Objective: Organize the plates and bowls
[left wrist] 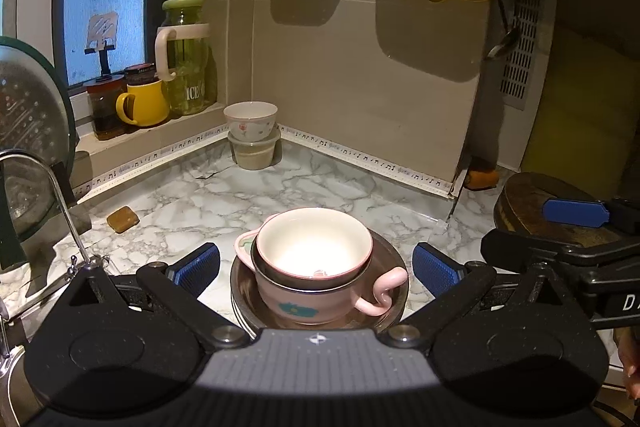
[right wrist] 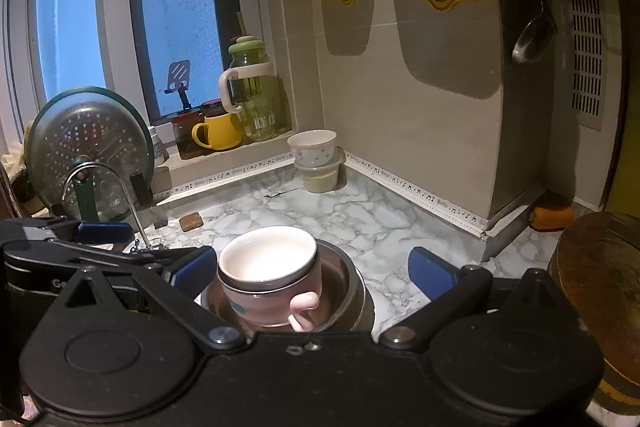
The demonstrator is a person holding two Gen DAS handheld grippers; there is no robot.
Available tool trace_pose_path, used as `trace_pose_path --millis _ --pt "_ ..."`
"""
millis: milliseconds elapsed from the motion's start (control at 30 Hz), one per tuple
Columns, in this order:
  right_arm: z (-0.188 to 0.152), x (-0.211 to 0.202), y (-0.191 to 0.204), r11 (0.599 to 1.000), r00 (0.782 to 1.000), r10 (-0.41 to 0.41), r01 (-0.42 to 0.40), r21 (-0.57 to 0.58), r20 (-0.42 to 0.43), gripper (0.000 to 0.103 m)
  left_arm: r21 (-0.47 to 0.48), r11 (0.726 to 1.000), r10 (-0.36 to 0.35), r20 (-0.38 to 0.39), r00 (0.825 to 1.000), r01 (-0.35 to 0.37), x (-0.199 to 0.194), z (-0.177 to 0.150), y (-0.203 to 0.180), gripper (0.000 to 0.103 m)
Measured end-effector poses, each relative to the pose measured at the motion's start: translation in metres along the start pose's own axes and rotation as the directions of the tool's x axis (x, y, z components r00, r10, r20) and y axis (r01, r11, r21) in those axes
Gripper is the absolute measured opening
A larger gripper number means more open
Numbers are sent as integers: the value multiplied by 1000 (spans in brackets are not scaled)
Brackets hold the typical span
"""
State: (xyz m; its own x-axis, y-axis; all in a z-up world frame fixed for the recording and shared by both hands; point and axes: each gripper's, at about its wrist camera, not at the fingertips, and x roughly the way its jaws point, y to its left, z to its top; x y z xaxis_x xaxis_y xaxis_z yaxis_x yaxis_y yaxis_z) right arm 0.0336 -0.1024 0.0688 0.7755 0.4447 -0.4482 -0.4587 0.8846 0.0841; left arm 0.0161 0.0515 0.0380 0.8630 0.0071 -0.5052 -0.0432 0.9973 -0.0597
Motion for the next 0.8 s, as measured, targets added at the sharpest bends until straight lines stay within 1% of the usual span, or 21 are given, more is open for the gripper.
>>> trace_pose_path --millis 267,633,800 --pt "-2 0 0 1000 1000 -4 4 14 -10 103 -21 999 -28 6 1000 29 1 1 2 103" --pt "-4 0 -2 999 999 -27 28 29 -22 103 -8 999 -40 8 999 40 3 1 -1 103" --pt "-5 0 -1 999 999 -36 37 34 -29 103 -29 998 -55 -22 998 55 5 1 1 103"
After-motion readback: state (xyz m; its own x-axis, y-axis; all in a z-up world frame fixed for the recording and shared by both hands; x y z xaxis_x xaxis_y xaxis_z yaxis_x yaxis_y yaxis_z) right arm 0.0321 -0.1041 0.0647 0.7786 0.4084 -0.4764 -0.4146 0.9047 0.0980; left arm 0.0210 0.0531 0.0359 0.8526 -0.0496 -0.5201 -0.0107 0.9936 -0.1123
